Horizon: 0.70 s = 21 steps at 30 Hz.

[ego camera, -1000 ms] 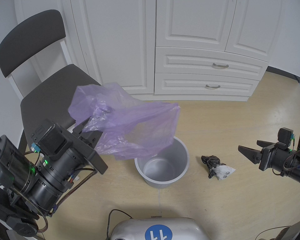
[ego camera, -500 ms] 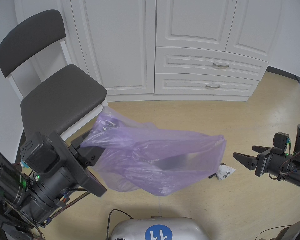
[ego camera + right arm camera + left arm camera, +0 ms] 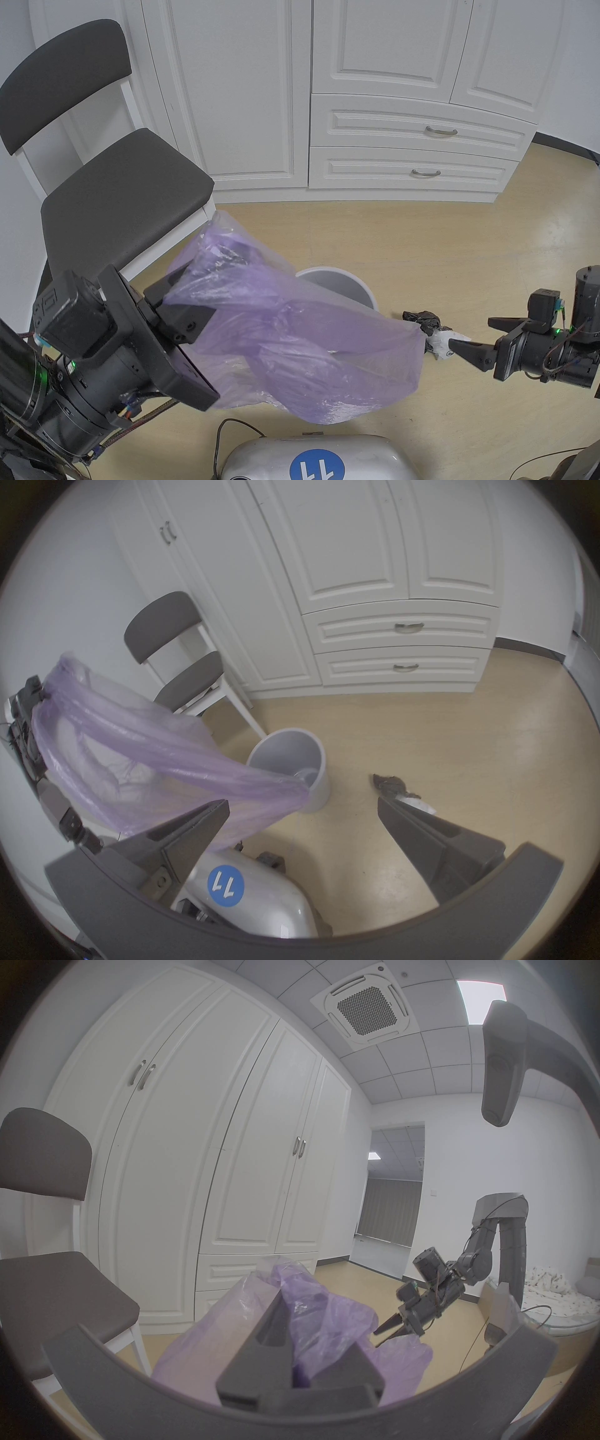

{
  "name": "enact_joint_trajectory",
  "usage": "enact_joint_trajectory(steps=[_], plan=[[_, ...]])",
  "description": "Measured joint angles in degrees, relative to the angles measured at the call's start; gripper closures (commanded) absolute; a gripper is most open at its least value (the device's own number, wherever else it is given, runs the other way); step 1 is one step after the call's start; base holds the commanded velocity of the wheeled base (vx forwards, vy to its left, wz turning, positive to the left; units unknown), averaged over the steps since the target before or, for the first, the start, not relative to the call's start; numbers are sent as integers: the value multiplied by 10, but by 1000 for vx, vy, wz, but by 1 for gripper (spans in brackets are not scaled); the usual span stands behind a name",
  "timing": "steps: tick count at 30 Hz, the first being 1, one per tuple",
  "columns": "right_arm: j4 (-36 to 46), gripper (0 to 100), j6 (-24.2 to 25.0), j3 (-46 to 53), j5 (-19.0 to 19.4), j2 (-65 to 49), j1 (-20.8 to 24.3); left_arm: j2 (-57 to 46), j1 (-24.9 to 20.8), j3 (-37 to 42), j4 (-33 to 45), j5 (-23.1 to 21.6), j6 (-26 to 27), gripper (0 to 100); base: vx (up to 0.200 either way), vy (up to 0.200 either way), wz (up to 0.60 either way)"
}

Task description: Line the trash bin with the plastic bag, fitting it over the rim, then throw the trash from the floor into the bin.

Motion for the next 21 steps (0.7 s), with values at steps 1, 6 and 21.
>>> enact_joint_trajectory(steps=[1, 6, 21], plan=[[0, 0, 0, 3, 0, 5, 7, 0, -3, 0, -1, 0, 0, 100, 0, 0, 0], [-3, 0, 5, 8, 1, 30, 25, 0, -18, 1, -3, 0, 0, 100, 0, 0, 0], [-62, 0, 27, -53, 77, 116, 6, -5, -38, 16, -2, 0, 3, 100, 0, 0, 0]])
